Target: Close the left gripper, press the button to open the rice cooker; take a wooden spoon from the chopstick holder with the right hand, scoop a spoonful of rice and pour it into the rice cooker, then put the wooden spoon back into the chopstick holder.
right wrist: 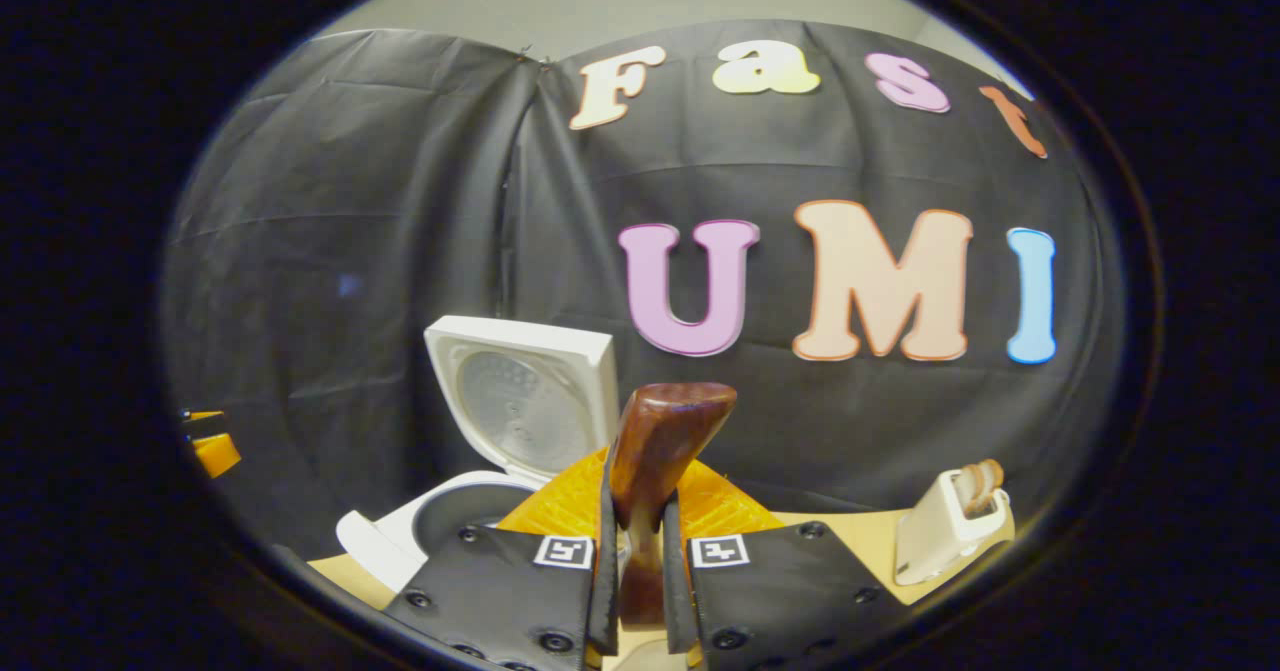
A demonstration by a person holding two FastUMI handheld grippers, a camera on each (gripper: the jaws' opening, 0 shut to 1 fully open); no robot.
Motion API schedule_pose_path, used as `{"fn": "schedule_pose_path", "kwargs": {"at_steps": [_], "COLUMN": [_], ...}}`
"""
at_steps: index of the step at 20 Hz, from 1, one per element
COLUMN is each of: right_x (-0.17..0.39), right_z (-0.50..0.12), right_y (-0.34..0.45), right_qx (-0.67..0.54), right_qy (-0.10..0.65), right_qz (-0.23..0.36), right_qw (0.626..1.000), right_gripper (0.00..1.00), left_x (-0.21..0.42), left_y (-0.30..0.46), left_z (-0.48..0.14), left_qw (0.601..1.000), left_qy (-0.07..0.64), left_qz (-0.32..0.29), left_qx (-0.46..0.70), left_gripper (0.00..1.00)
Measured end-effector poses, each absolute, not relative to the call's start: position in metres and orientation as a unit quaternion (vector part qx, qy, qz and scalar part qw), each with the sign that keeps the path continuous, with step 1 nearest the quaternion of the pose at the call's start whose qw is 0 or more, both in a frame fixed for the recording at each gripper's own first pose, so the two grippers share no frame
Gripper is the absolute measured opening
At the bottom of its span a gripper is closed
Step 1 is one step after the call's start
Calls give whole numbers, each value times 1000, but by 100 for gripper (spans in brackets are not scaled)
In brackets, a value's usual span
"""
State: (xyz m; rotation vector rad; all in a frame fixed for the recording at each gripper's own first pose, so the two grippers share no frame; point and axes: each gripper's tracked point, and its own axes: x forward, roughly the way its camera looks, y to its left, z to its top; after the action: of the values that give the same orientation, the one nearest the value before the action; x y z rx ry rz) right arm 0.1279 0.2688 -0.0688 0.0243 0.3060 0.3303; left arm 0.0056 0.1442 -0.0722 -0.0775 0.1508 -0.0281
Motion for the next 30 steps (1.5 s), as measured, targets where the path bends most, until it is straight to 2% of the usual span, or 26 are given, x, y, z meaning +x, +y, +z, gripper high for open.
{"fn": "schedule_pose_path", "kwargs": {"at_steps": [6, 17, 24, 29, 30], "right_x": [119, 87, 54, 34, 29], "right_z": [-80, -130, -193, -232, -240], "right_y": [146, -24, -75, -80, -79], "right_qx": [26, 53, 92, 124, 126], "right_qy": [175, 222, 270, 302, 309], "right_qz": [79, -22, -48, -47, -46], "right_qw": [981, 973, 957, 944, 942], "right_gripper": [22, 22, 20, 20, 20], "left_x": [29, 55, 58, 57, 58], "left_y": [89, -5, -38, -46, -48], "left_z": [-62, -47, -46, -43, -43], "left_qw": [996, 993, 991, 991, 991], "left_qy": [64, 60, 65, 67, 68], "left_qz": [-53, -101, -115, -113, -112], "left_qx": [-37, -26, -18, -5, -3], "left_gripper": [93, 93, 93, 95, 93]}}
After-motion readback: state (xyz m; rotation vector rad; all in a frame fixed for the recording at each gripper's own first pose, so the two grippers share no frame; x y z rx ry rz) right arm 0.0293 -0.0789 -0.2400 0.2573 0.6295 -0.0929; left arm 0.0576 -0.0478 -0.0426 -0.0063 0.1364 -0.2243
